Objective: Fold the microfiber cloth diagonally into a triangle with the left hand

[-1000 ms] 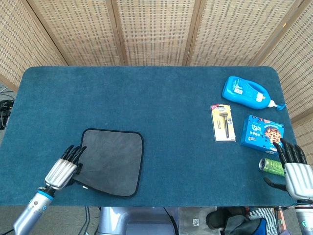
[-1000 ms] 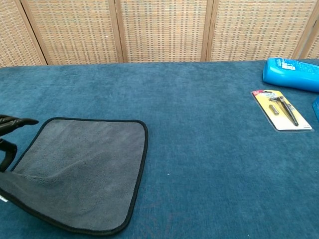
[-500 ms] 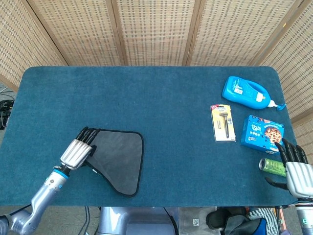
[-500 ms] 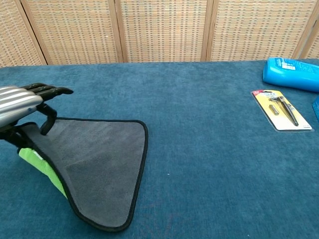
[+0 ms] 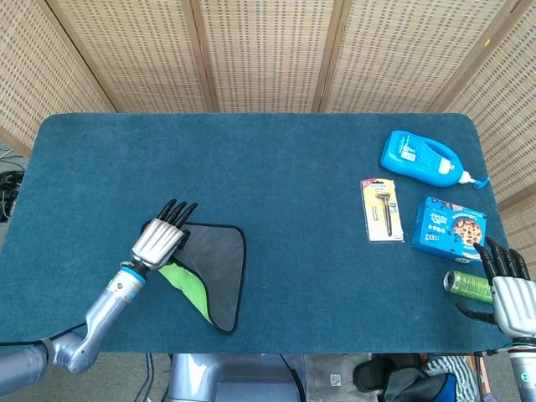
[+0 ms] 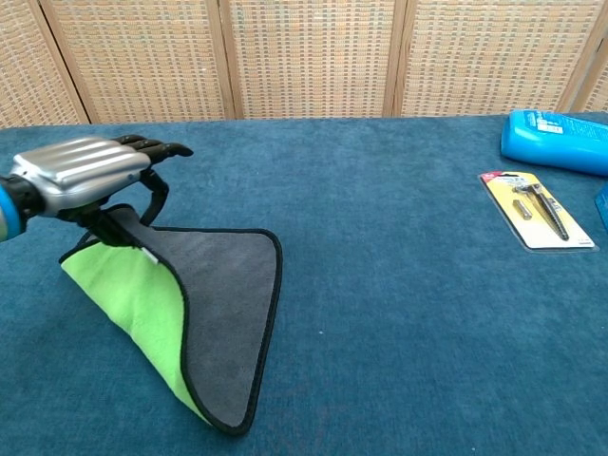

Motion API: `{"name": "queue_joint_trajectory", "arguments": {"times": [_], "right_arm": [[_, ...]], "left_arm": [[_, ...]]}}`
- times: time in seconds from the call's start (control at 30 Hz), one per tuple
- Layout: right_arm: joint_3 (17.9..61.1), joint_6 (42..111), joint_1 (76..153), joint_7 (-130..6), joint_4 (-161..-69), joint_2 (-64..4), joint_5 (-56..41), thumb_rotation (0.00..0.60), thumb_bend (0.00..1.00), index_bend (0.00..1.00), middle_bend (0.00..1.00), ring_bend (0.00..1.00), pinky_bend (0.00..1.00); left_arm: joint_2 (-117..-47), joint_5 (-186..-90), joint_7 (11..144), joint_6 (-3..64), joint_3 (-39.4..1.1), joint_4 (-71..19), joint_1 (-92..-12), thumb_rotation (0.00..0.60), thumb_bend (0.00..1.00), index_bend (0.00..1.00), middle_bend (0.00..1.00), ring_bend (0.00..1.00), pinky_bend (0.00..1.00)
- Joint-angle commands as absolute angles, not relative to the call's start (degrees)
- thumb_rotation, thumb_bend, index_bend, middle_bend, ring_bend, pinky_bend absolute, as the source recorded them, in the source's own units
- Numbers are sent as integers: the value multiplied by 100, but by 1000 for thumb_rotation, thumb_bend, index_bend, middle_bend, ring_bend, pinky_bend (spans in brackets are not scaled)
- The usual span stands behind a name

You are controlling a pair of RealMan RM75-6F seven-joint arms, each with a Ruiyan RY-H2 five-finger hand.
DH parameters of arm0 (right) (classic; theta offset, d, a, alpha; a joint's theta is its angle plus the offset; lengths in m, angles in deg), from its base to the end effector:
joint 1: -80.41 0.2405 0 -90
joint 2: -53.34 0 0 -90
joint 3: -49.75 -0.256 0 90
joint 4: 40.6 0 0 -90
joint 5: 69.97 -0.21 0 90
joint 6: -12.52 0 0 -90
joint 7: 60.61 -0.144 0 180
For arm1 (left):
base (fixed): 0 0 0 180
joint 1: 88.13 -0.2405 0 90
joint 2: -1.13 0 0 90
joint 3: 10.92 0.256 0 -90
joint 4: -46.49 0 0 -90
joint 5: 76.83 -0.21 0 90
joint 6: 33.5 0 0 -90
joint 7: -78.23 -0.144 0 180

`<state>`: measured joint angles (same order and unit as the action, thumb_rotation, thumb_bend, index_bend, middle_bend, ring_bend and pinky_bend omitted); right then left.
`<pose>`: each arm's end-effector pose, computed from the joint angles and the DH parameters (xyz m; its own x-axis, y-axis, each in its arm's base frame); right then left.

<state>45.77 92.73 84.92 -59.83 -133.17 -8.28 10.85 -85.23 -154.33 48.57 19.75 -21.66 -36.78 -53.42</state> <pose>-0.3295 -0.1826 0.1700 0.4278 -0.0679 0.9013 -0.8977 0.0844 0.4325 -0.1788 0.3245 -0.0040 0.6832 0.1145 0.7212 0.6753 -0.4749 -0.5643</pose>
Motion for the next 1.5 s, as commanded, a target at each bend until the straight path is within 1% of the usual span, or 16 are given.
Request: {"name": "queue_joint_trajectory", "arguments": {"times": [0.03, 0.23, 0.4, 0.83, 0.9, 0.93, 1.0, 1.07, 1.17, 1.23, 1.37, 1.5], "right_arm": [[4577, 9261, 8494, -5998, -13300, -831, 1076, 600, 0, 0, 0, 0, 0], [4587, 9214, 8504, -6069, -13261, -839, 1071, 600, 0, 0, 0, 0, 0], [4590, 9212, 8507, -6106, -13248, -834, 1084, 600, 0, 0, 0, 0, 0], [4594, 9226, 8501, -6156, -13257, -821, 1105, 600, 0, 0, 0, 0, 0], [4594, 9225, 8499, -6158, -13258, -823, 1097, 600, 0, 0, 0, 0, 0], [4593, 9230, 8497, -6162, -13263, -821, 1099, 600, 0, 0, 0, 0, 0], [4593, 9237, 8496, -6167, -13270, -817, 1108, 600, 0, 0, 0, 0, 0], [4594, 9270, 8486, -6162, -13281, -818, 1128, 600, 0, 0, 0, 0, 0], [4589, 9293, 8481, -6162, -13281, -826, 1137, 600, 0, 0, 0, 0, 0], [4587, 9298, 8480, -6167, -13278, -830, 1137, 600, 0, 0, 0, 0, 0], [4585, 9312, 8477, -6173, -13273, -832, 1146, 600, 0, 0, 0, 0, 0], [4582, 9324, 8473, -6174, -13278, -832, 1150, 600, 0, 0, 0, 0, 0]], "left_arm": [[-8681, -15268, 4701, 1818, -2275, -3529, -5123, 600, 415, 697, 0, 0, 0], [-9057, -15028, 4489, 1625, -2386, -3199, -4697, 600, 415, 697, 0, 0, 0], [-9257, -14897, 4428, 1556, -2377, -2985, -4488, 600, 415, 697, 0, 0, 0], [-9534, -14879, 4539, 1594, -2154, -2681, -4254, 600, 415, 697, 0, 0, 0], [-9560, -14879, 4531, 1625, -2119, -2645, -4243, 600, 415, 682, 0, 0, 0], [-9571, -14852, 4516, 1637, -2108, -2627, -4245, 600, 416, 643, 0, 0, 0], [-9576, -14793, 4476, 1652, -2098, -2618, -4238, 600, 416, 511, 0, 0, 0], [-9582, -14757, 4355, 1750, -2085, -2580, -4241, 600, 416, 293, 0, 0, 0], [-9597, -14710, 4271, 1834, -2073, -2572, -4237, 600, 416, 62, 0, 0, 0], [-9615, -14671, 4232, 1901, -2071, -2557, -4243, 600, 411, 3, 0, 0, 0], [-9656, -14710, 4315, 2054, -2066, -2546, -4257, 600, 353, 0, 0, 0, 0], [-9686, -14888, 4516, 2244, -2040, -2505, -4275, 600, 324, 0, 0, 0, 0]]}}
